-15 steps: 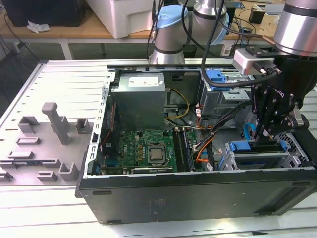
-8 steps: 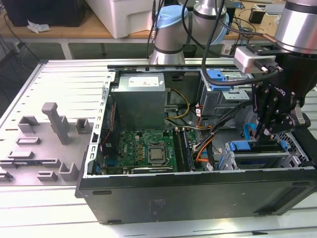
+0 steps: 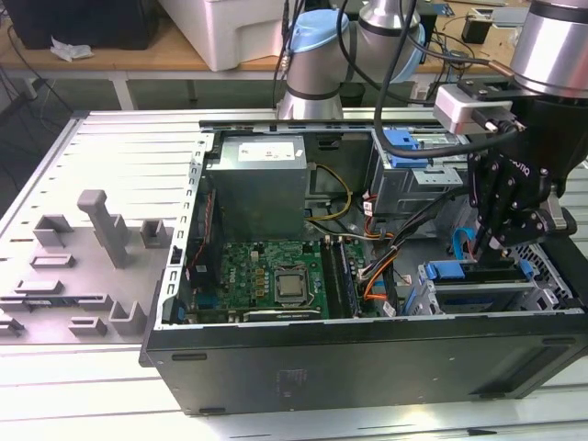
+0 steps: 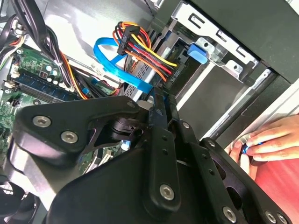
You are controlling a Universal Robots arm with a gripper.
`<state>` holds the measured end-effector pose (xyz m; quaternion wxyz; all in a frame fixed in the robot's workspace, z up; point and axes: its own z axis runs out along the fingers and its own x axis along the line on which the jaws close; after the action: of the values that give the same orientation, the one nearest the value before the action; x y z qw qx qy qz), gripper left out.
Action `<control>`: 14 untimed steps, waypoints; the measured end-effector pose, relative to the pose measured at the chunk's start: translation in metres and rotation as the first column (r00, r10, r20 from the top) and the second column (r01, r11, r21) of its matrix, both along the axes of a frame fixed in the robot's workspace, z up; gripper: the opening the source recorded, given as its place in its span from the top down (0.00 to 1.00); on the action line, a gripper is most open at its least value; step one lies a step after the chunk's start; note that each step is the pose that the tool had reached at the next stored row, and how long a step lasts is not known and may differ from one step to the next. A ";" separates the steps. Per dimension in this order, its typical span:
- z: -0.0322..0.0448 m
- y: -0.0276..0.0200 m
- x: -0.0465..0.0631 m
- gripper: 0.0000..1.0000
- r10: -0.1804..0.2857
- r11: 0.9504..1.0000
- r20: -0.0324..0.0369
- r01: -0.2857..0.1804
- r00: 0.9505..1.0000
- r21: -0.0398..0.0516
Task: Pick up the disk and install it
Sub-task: 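Insert the second disk wire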
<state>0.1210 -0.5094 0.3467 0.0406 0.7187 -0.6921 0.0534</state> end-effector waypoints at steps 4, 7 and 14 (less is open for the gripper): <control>-0.0001 -0.0004 0.000 0.84 0.000 1.000 0.000 0.000 1.000 0.004; -0.0007 -0.0005 0.000 0.84 0.000 1.000 0.000 0.000 1.000 0.004; -0.0024 -0.0005 -0.001 0.84 0.000 1.000 0.001 0.000 1.000 0.004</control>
<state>0.1203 -0.5098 0.3442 0.0388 0.7187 -0.6922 0.0526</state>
